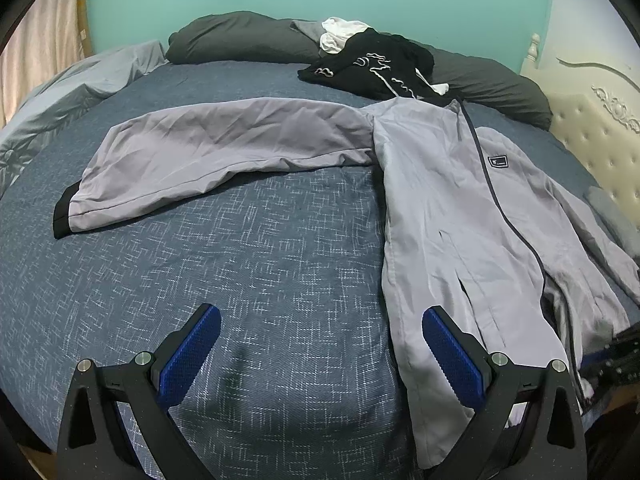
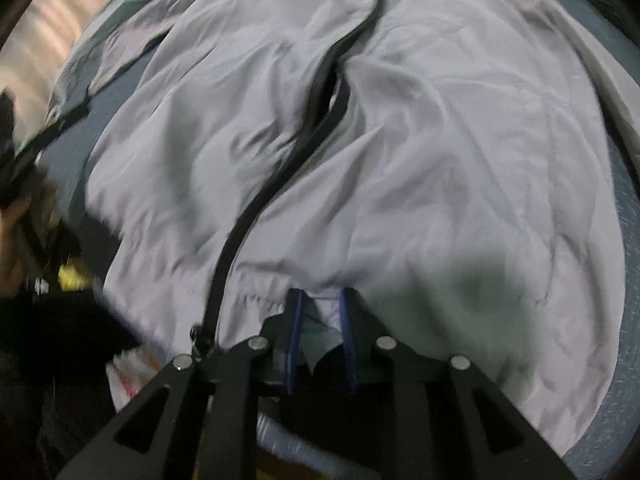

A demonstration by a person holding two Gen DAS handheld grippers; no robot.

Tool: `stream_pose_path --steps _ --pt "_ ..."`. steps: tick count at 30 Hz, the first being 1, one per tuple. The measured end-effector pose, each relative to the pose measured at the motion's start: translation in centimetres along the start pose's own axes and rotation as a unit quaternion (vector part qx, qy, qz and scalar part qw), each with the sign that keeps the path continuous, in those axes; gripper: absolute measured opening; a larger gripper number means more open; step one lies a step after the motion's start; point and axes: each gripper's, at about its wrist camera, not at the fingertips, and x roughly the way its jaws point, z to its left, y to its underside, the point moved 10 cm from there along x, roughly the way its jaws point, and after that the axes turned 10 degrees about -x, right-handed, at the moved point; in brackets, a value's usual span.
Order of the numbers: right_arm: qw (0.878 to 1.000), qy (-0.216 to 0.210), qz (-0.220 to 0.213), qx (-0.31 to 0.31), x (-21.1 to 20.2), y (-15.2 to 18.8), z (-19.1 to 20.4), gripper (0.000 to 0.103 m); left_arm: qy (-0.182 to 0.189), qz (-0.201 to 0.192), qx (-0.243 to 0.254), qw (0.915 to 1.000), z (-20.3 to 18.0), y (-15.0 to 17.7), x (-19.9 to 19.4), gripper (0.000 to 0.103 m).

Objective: Fold clothes

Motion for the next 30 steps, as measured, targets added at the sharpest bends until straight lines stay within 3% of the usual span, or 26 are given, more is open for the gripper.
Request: stream_pose_path --steps 2,6,9,14,18,27,30 --pt "1.000 -0.008 0.012 -0.008 -0.2 0.6 0.4 0.019 0.000 0.000 0.000 1.0000 0.0 0.0 0.0 0.103" --pt "1.000 -0.004 -0.011 0.001 -1.6 -0.4 -0.1 0.019 -0.001 -0.001 0.000 1.0000 0.0 0.0 0.0 0.103" --pt "0.998 0.003 -0.067 0.017 -3.9 -2.8 -0.9 0.019 -0.001 0.000 0.002 1.0000 -0.1 0.1 0.1 0.103" --pt "0.994 0.001 -0.106 0.039 -4.1 -5.3 -0.1 0.019 -0.002 0.001 0.004 1.0000 -0.1 0.2 0.1 0.103" --pt "0.995 -0.025 -0.087 0.031 -0.9 -7.0 1.7 0.019 -0.003 0.002 0.001 1.0000 0.4 0.2 0.2 0.103" --pt "0.999 -0.027 -0.020 -0.027 2.3 -5.7 5.0 0.022 -0.003 0.004 0.003 1.0000 0.7 0.0 0.1 0.103" --pt "0.998 -0.014 -0.039 -0.036 1.4 -6.4 5.4 0.021 -0.004 0.004 0.004 1.0000 0.7 -0.2 -0.1 0.103"
